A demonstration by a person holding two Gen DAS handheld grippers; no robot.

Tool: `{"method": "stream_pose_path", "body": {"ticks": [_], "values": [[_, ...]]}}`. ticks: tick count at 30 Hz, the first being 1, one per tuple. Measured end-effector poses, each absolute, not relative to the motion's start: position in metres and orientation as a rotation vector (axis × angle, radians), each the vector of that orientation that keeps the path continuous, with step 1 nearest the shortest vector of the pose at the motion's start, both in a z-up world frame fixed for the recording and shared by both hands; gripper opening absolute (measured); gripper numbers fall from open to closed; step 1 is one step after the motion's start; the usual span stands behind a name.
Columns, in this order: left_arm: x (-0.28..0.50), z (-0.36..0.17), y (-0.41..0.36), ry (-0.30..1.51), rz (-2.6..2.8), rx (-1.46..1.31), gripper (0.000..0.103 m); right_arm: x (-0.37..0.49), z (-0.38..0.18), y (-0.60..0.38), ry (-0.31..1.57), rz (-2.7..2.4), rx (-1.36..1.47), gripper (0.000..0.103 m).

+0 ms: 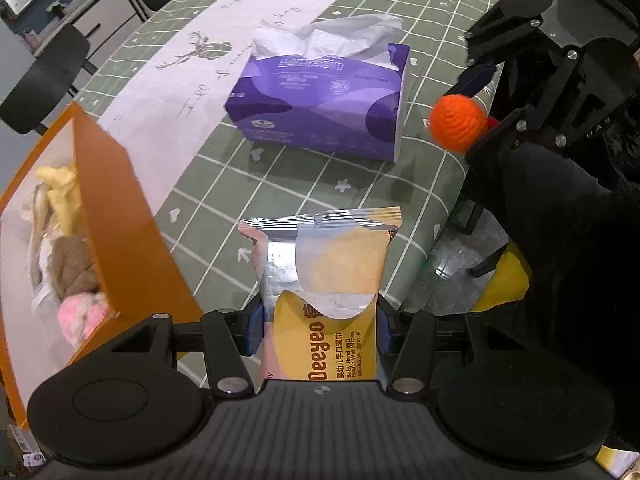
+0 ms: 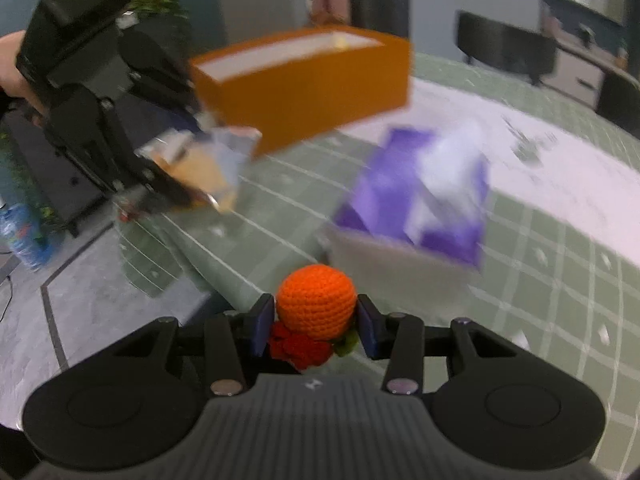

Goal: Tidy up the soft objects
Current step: 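Lift the snack packet and crocheted ball and carry them to the orange box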

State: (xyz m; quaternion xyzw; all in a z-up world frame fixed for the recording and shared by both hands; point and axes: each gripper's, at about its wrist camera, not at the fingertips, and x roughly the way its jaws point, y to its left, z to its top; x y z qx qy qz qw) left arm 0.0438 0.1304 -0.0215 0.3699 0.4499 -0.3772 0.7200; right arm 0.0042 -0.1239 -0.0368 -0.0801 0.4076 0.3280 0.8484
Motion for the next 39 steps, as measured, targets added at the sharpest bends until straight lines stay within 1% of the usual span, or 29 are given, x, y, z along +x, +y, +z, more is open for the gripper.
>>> {"method": "stream_pose_path", "body": {"ticks": [5,13,22,27,32,39], "values": [[0.04,-0.005,0.148,0.969,-0.804,0.805,0.059,0.02,-0.014,-0.083,0.782,0.783,-0.186,0.044],[0.054,0.034,0.171,0.915,-0.722,0.791,0.059,0.049,0.012,-0.029,0.712,0.854,-0.295,0.044],[0.11,0.082,0.199,0.878,-0.595,0.74,0.059,0.102,0.042,0.018,0.661,0.877,-0.38,0.044],[0.151,0.105,0.211,0.836,-0.522,0.638,0.059,0.14,0.063,0.039,0.646,0.872,-0.377,0.044],[0.193,0.097,0.224,0.845,-0.477,0.52,0.059,0.18,0.062,0.064,0.668,0.838,-0.395,0.044],[0.228,0.051,0.242,0.954,-0.449,0.458,0.059,0.219,0.031,0.084,0.74,0.79,-0.447,0.044]]}}
